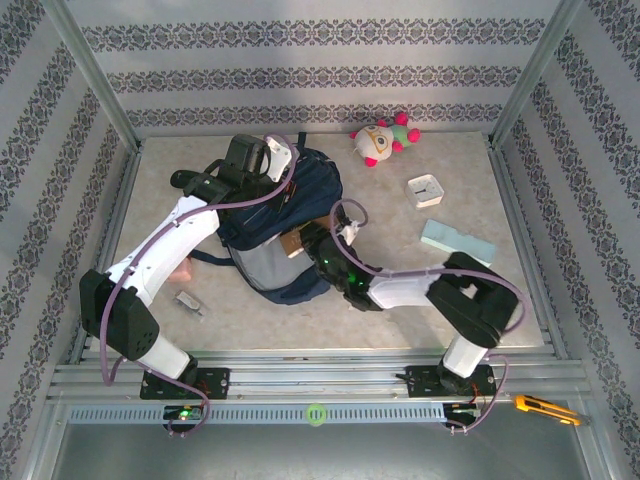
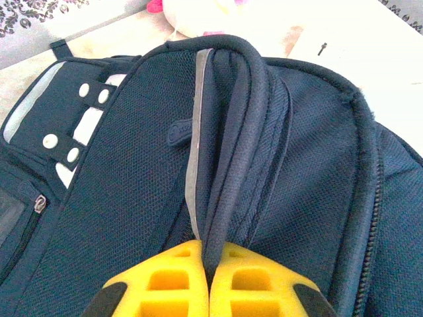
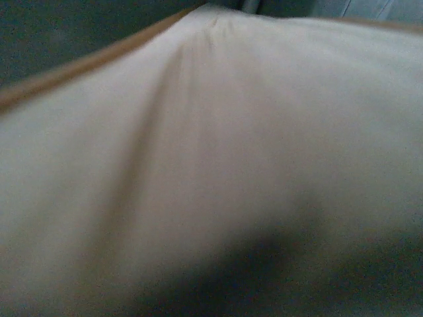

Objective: Pack books, pencil case, and school supplies into a backpack

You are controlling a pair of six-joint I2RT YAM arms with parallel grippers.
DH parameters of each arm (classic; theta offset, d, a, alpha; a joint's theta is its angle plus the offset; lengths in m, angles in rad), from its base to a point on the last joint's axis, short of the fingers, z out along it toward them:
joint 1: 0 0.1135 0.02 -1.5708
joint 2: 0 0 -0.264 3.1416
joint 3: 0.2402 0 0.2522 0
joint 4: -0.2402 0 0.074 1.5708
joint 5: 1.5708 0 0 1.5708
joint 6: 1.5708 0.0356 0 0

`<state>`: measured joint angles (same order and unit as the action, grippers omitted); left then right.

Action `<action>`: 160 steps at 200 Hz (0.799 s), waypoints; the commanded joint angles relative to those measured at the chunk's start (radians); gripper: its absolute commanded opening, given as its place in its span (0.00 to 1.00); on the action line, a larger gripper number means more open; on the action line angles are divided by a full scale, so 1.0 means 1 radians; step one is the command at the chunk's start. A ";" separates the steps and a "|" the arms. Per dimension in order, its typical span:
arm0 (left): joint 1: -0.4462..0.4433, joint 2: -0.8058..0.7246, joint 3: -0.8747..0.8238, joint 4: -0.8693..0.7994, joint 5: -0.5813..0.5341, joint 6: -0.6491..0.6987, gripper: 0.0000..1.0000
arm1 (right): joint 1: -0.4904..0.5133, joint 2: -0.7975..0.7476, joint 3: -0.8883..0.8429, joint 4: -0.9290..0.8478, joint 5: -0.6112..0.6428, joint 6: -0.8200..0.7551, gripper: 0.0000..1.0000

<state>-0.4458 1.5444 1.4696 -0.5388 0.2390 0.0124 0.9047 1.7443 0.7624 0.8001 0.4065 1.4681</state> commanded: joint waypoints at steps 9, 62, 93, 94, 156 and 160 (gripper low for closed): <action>-0.008 -0.031 0.064 0.068 0.048 -0.034 0.00 | -0.016 0.114 0.135 0.116 0.059 0.031 0.00; -0.009 -0.042 0.065 0.069 0.055 -0.035 0.00 | -0.061 0.307 0.332 0.076 0.059 0.068 0.00; -0.009 -0.045 0.068 0.067 0.053 -0.035 0.00 | -0.079 0.386 0.425 0.000 0.052 0.107 0.00; -0.009 -0.045 0.069 0.067 0.052 -0.035 0.00 | -0.079 0.388 0.427 -0.002 0.053 0.107 0.00; -0.008 -0.032 0.080 0.056 0.038 -0.026 0.00 | -0.097 0.455 0.488 -0.156 0.004 0.158 0.21; -0.008 -0.031 0.081 0.054 0.034 -0.025 0.00 | -0.099 0.452 0.485 -0.161 -0.002 0.158 0.24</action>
<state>-0.4446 1.5444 1.4799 -0.5392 0.2379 -0.0017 0.8265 2.1838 1.2331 0.6937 0.4210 1.5929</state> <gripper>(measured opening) 0.043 0.181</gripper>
